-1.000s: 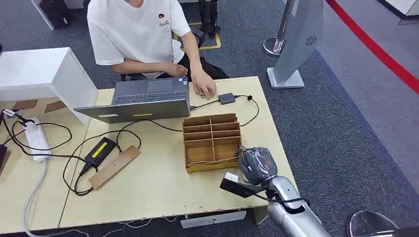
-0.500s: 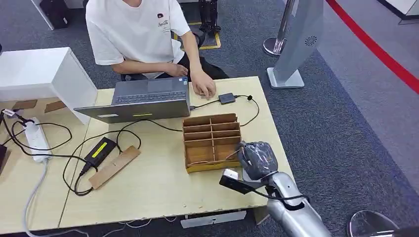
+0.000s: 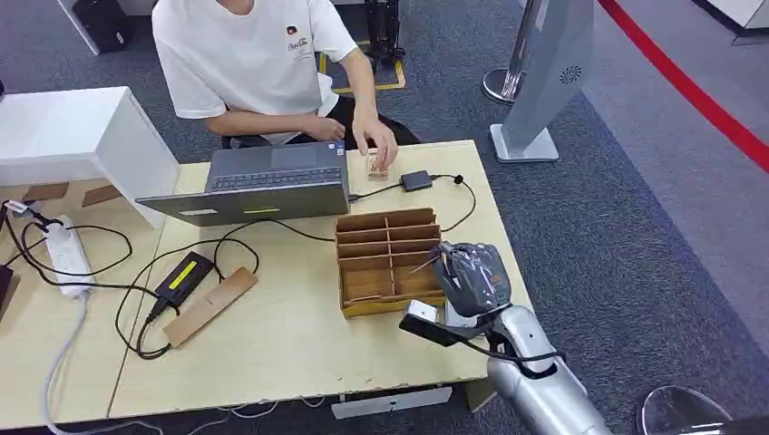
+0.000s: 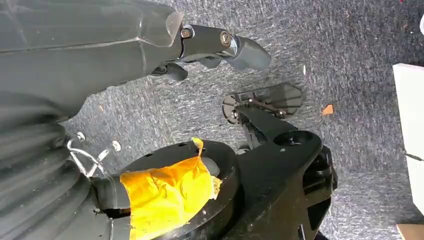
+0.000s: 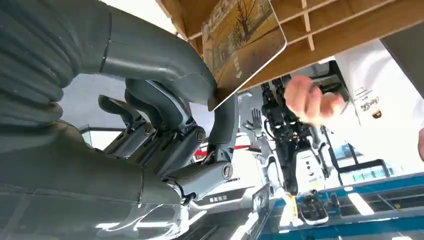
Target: Pass the card to the sensor for recognition and then transmit it.
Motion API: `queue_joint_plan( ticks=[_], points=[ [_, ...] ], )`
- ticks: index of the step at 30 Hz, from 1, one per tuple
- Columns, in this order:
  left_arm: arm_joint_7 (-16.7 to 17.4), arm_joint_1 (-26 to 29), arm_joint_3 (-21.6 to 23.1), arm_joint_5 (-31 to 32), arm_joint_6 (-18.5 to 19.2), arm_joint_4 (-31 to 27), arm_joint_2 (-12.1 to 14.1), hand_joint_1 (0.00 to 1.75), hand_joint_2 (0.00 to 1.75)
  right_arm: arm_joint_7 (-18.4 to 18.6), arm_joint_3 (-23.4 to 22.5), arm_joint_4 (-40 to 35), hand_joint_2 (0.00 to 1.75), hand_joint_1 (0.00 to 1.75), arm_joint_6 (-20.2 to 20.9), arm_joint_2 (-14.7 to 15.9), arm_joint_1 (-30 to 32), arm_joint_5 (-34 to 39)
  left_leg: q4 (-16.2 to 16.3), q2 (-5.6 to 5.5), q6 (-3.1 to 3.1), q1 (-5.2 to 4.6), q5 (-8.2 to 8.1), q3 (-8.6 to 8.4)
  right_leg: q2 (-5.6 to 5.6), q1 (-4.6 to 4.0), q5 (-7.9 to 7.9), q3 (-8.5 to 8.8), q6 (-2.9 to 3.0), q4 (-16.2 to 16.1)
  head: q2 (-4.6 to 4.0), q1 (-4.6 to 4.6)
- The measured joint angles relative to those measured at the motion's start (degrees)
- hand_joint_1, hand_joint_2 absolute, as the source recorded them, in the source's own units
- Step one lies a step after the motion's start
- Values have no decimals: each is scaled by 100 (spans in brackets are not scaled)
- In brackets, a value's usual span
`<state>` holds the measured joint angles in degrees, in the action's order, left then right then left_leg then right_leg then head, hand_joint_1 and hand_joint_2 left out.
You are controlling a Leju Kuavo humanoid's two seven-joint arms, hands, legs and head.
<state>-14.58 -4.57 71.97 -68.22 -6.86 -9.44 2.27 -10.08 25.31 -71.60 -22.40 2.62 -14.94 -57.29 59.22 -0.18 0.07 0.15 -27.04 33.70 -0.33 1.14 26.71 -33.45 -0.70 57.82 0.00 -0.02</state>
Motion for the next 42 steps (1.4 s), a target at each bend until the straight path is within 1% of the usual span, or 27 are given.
queue_joint_plan(
  ticks=[7,13,15,20,22,25,27,32,42],
  points=[
    [2,-1,31,0,6,0,0,0,175,0,-66,-234,175,175,-55,0,-105,-13,0,0,0,0,0,0,0,0,0,0,0,0,0,0],
    [20,-27,116,42,13,0,0,0,175,94,-186,-625,175,175,-249,0,-569,-103,0,3,-1,0,1,-1,1,0,-1,0,0,1,0,0],
    [41,-49,146,44,15,0,0,0,175,114,-225,-713,175,175,-251,0,-740,-109,0,3,-1,0,1,-1,1,0,-2,0,0,1,0,0],
    [52,-84,166,46,20,0,0,0,175,118,-260,-816,175,175,-254,0,-862,-109,1,2,-1,0,1,-1,0,0,-1,0,0,1,0,0],
    [52,-91,179,46,19,0,0,0,175,118,-262,-831,175,175,-262,0,-874,-111,1,2,0,0,1,-1,1,0,-1,0,0,1,0,0],
    [52,-99,190,70,22,0,0,0,175,118,-282,-833,175,175,-420,0,-949,-168,1,2,0,0,1,2,1,0,-1,-1,0,1,2,-2],
    [63,-111,214,94,39,0,0,0,175,151,-335,-831,175,175,-461,0,-1152,-195,1,3,0,0,1,1,2,0,-2,-2,0,1,2,-2],
    [79,-140,289,101,79,0,-5,0,175,238,-394,-756,175,175,-385,-2,-1703,-192,1,3,-1,0,2,-1,1,0,-4,1,-1,1,0,-2],
    [85,-138,291,-11,166,0,-24,0,175,229,-341,-575,175,175,-398,-48,-1765,-306,1,1,-4,0,3,2,1,0,-3,0,-2,1,0,0]
  ],
)
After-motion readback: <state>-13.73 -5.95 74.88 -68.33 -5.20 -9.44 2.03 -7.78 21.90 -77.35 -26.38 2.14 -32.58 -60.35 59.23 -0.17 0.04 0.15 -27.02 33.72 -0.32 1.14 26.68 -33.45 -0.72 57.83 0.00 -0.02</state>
